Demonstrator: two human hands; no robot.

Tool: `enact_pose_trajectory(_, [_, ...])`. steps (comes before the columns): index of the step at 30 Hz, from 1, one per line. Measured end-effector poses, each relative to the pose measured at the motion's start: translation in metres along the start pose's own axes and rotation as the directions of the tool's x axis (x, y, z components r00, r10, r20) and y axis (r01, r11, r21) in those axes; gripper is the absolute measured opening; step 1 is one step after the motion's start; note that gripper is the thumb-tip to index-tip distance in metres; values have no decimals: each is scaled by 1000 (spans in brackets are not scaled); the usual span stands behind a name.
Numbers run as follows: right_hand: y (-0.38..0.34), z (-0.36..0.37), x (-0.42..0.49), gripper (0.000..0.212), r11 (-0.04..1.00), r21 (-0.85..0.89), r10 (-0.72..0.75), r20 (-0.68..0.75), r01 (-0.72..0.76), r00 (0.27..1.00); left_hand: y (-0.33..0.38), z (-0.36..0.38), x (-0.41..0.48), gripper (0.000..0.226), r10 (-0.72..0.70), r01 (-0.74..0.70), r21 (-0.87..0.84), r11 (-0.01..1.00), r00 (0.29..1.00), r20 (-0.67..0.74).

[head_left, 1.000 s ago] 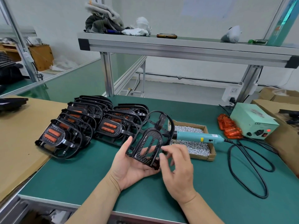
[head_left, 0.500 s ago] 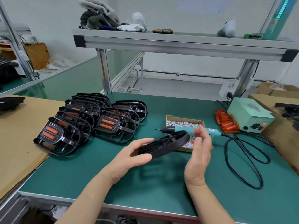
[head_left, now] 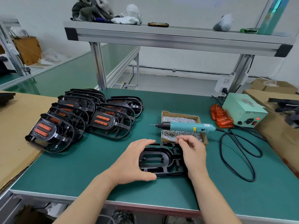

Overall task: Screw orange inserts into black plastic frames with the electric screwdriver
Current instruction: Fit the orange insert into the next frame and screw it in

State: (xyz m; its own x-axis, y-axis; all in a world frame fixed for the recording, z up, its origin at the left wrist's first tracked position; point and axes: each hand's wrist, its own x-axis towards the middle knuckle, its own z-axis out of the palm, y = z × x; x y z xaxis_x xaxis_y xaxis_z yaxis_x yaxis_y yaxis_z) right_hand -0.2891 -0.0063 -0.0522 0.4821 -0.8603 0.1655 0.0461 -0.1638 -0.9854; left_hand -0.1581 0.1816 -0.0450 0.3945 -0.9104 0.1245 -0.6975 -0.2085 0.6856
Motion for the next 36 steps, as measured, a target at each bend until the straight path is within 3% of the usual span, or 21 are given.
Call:
enact_pose_trajectory(3, [0,0,0,28,999,-48,1,-33,-3,999,-3,2,2,103,-35,36,-28,999,999,30])
enact_pose_trajectory(7, [0,0,-2,26,995,-95,-14,-44,10,999,-3,6,2,109,-30,28,59,998,998,47])
enact_pose_trajectory(13, [-4,-3,-2,25,995,-72,-72,-89,65,993,-7,11,-3,81,11,-8,40,999,997,-73])
enact_pose_trajectory(17, [-17,-12,8,25,990,-73,-133,-141,123,981,-8,11,-4,80,-23,22,-14,1000,993,-114])
enact_pose_trajectory(20, [-33,-30,33,20,960,-203,-230,-169,195,958,-9,11,-4,81,-55,51,-36,998,990,-129])
enact_pose_trajectory(24, [-46,-66,93,18,830,-535,-283,-155,160,947,-12,12,-4,81,-104,91,-97,991,985,-139])
enact_pose_trajectory(30, [-32,-102,168,39,523,-846,19,-110,-104,994,-16,11,-3,80,-134,108,-157,982,977,-164])
enact_pose_trajectory(33, [-22,-107,185,50,339,-933,135,-79,-121,988,-17,11,-3,79,-120,98,-139,985,979,-164])
enact_pose_trajectory(36, [-16,-109,196,56,226,-969,225,-47,-99,973,-16,10,-3,80,-107,84,-136,987,980,-169])
